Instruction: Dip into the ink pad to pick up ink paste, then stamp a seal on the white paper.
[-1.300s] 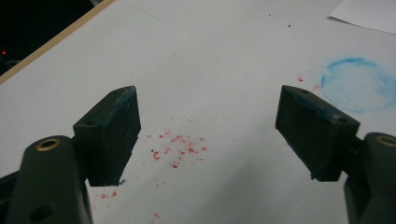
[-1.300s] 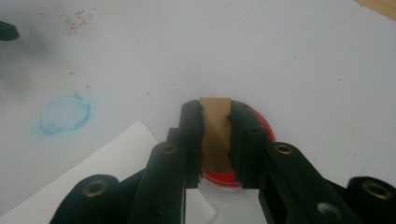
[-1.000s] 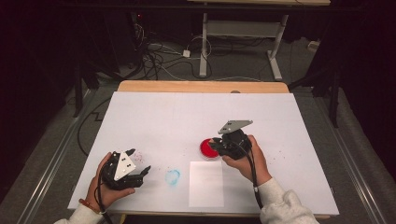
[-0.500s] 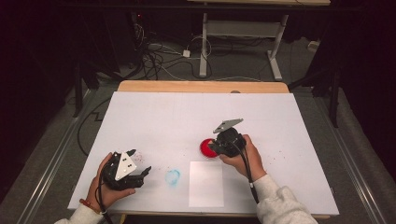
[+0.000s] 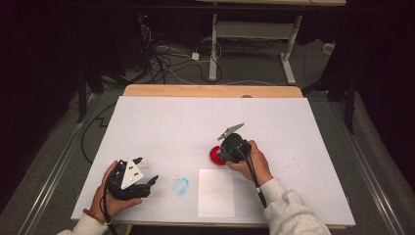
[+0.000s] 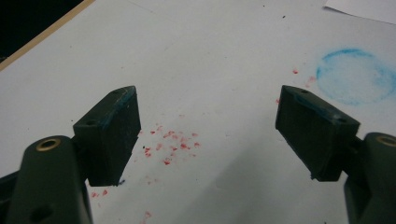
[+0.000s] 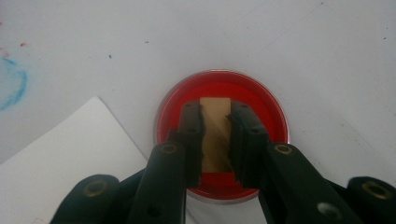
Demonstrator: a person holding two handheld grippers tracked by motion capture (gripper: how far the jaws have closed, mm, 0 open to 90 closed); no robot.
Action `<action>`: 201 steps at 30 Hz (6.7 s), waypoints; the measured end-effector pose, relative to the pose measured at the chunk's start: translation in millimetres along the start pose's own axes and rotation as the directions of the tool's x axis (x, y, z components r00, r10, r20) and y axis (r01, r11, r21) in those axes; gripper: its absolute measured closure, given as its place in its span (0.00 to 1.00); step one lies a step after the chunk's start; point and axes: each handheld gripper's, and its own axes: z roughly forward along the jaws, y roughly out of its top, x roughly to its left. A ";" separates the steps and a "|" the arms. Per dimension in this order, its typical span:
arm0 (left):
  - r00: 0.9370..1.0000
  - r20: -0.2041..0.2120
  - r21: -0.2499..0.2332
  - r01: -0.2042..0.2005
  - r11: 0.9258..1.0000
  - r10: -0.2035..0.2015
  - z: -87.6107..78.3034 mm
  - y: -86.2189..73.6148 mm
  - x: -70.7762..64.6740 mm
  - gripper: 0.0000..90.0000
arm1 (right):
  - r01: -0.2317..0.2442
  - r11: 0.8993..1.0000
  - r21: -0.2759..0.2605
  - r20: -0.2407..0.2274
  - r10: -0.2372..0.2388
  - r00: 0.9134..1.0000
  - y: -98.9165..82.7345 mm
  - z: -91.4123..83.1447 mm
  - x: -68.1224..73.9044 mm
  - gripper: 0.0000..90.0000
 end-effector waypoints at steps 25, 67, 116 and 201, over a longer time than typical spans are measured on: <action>1.000 -0.001 -0.001 -0.006 1.000 0.006 -1.2 2.4 -2.4 0.24 | 0.014 1.000 -0.018 0.028 -0.013 1.000 -3.4 1.8 4.2 0.85; 1.000 0.009 0.000 -0.005 1.000 0.005 1.6 3.0 0.4 0.24 | 0.110 0.971 -0.211 -0.079 -0.129 0.989 -13.6 -81.2 39.5 0.85; 0.999 0.031 0.002 -0.022 1.000 0.022 3.3 3.5 -2.0 0.24 | 0.215 0.976 -0.014 -0.141 -0.215 0.966 -47.0 -31.3 75.7 0.85; 0.999 0.023 0.013 -0.029 0.999 0.029 2.9 2.5 -2.6 0.24 | 0.141 0.980 -0.143 -0.065 -0.151 0.986 -37.0 -77.1 44.5 0.85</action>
